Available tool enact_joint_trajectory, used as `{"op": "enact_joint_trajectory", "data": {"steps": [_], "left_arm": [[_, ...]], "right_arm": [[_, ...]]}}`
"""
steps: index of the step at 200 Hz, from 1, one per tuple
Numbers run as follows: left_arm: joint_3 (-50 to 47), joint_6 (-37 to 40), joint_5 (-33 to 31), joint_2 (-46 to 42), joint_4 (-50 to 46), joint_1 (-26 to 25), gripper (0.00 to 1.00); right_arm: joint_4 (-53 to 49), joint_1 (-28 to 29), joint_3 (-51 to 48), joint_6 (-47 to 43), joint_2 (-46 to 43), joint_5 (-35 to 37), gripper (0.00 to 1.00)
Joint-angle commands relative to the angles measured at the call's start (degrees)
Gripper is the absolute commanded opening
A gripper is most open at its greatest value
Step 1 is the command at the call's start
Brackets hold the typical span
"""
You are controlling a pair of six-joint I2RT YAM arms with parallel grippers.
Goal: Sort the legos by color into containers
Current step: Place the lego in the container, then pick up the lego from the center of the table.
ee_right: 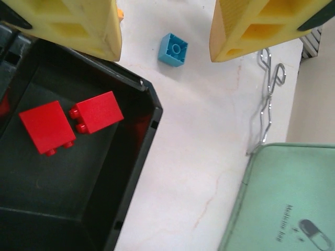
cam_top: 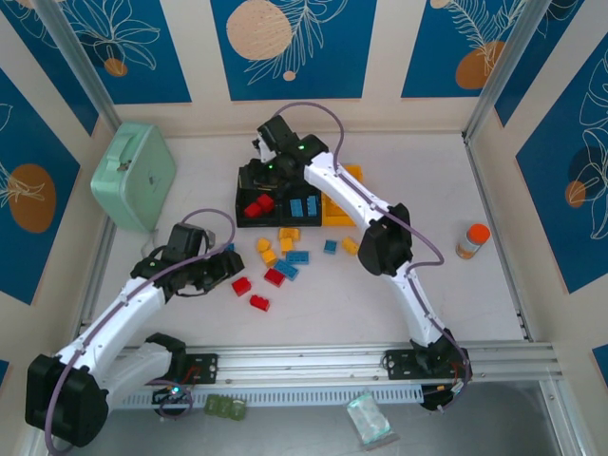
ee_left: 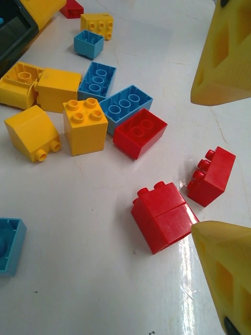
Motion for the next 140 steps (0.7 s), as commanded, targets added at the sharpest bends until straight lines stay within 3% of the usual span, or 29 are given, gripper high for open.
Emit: {"op": "enact_joint_trajectory", "data": {"steps": [1,55,102,140], "left_arm": [[1.6,1.6,0.9,1.2,-0.3,0.7,0.60],[2.5,4.3,6.1,3.7,3.8,-1.2,0.61],[3.8,4.6,7.2,9.4,11.1,-9.1,0.62],[5.9,4.6,6.8,14.4,14.9,-13.8,0.62]], "right_arm": [[0.8,0.9,-4.4,-1.4,-4.9,1.3,0.48],[5.9,0.4,-26.8,0.1,-20.1,4.5,0.52],[8.9,-0.9,-48.9,3.7,-33.1,10.5,0.59],[7.8,-1.7,-58.6,7.2,-37.0,14.9,0.65]]}}
